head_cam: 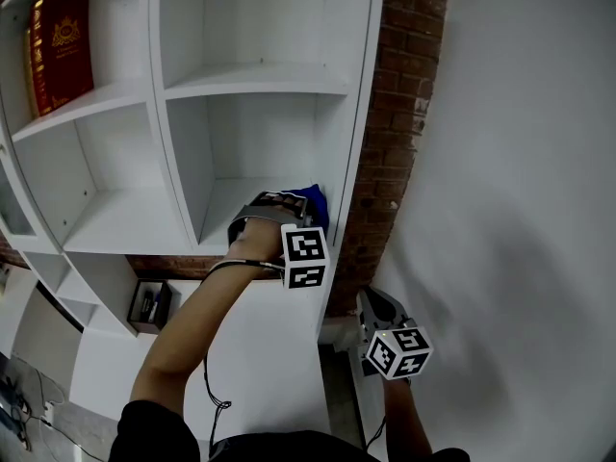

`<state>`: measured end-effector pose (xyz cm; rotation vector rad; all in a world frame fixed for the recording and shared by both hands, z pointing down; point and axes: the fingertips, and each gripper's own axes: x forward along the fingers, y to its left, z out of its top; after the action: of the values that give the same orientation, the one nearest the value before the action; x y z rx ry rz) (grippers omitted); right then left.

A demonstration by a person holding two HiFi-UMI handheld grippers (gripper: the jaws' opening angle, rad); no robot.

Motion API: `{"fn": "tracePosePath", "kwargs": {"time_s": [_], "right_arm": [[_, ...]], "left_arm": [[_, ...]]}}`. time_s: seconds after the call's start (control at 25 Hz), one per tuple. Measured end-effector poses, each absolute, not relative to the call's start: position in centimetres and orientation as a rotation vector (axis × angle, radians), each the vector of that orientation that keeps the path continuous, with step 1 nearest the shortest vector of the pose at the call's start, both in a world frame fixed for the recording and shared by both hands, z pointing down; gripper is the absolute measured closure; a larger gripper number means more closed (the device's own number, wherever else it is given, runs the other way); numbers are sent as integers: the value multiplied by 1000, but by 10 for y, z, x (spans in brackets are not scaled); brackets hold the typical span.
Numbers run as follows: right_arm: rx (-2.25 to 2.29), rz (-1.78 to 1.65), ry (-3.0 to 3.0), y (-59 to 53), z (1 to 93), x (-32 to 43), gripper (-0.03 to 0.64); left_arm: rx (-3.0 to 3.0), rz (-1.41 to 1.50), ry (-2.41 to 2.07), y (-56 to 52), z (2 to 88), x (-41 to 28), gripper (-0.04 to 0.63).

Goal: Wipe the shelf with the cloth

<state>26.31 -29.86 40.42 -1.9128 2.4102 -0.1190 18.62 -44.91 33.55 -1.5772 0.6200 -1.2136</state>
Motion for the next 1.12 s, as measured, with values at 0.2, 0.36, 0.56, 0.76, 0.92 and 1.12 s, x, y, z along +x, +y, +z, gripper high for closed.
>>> {"fn": "tracePosePath", "kwargs": {"time_s": [0.2, 0.36, 0.56, 0.76, 0.92, 1.12], "right_arm": [[-1906, -119, 2415, -300, 404, 261, 597], [-1895, -117, 2426, -302, 404, 259, 597], [-1877, -108, 2426, -304, 398, 256, 597], [-1847, -106, 2448, -307, 396, 248, 597], [-1818, -103, 2462, -309, 392, 238, 597], [-1789, -103, 2490, -310, 392, 226, 597]], "left_arm": [[-1590, -1203, 631, -449, 335, 186, 509], [-1571, -1212, 638, -448, 336, 183, 509], [-1586, -1213, 655, -448, 335, 177, 509], [-1600, -1220, 679, -449, 336, 166, 509], [-1595, -1235, 706, -451, 335, 152, 509], [-1594, -1256, 737, -452, 335, 133, 509]]}}
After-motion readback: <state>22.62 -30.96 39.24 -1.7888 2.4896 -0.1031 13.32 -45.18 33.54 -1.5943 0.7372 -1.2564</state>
